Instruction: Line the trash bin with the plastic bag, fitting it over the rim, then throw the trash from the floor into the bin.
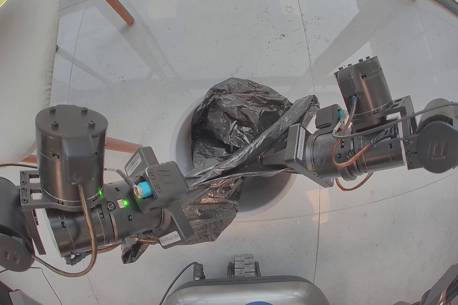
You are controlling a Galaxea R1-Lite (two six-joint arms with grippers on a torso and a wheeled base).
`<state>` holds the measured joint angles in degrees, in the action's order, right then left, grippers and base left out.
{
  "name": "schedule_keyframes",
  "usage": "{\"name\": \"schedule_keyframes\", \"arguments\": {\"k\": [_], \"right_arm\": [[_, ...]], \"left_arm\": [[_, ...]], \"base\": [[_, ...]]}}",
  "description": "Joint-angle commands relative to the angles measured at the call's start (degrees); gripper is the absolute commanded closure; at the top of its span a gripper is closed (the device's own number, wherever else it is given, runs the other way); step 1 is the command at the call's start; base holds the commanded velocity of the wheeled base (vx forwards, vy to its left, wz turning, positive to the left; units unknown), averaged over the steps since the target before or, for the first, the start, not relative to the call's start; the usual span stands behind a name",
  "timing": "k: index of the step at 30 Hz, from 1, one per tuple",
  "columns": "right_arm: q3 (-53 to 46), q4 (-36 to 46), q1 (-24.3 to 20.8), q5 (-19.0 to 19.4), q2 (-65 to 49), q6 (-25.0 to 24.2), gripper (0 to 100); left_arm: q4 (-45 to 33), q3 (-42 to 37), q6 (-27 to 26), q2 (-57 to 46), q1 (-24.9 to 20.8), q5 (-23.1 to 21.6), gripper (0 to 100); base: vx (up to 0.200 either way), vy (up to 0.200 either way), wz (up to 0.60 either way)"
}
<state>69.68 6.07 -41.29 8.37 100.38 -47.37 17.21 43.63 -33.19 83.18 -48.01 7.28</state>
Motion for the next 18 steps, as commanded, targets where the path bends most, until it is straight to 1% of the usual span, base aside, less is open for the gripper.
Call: {"name": "schedule_keyframes", "arguments": {"k": [1, 5, 8, 14, 18], "right_arm": [[1.3, 0.2, -1.9, -0.1, -0.1, 0.1, 100], [0.8, 0.3, -3.4, -0.2, 0.1, 0.2, 100], [0.6, 0.3, -3.4, -0.4, 0.2, 0.2, 100], [0.5, 0.4, -3.4, -0.4, 0.3, 0.4, 100], [0.5, 0.3, -2.9, -0.4, 0.3, 3.2, 100]], "left_arm": [[0.0, -0.1, -0.1, 0.5, 0.0, 0.0, 100], [0.0, 0.0, -0.3, 0.7, -0.2, -0.1, 100], [0.0, -0.1, -0.4, 0.6, -0.2, -0.2, 100], [0.2, -2.2, 1.4, 0.4, -0.2, -0.2, 100], [0.2, -3.6, 2.3, 0.0, -0.4, -0.1, 100]], "base": [[0.0, 0.0, 0.0], [0.0, 0.0, 0.0], [0.0, 0.0, 0.0], [0.0, 0.0, 0.0], [0.0, 0.0, 0.0]]}}
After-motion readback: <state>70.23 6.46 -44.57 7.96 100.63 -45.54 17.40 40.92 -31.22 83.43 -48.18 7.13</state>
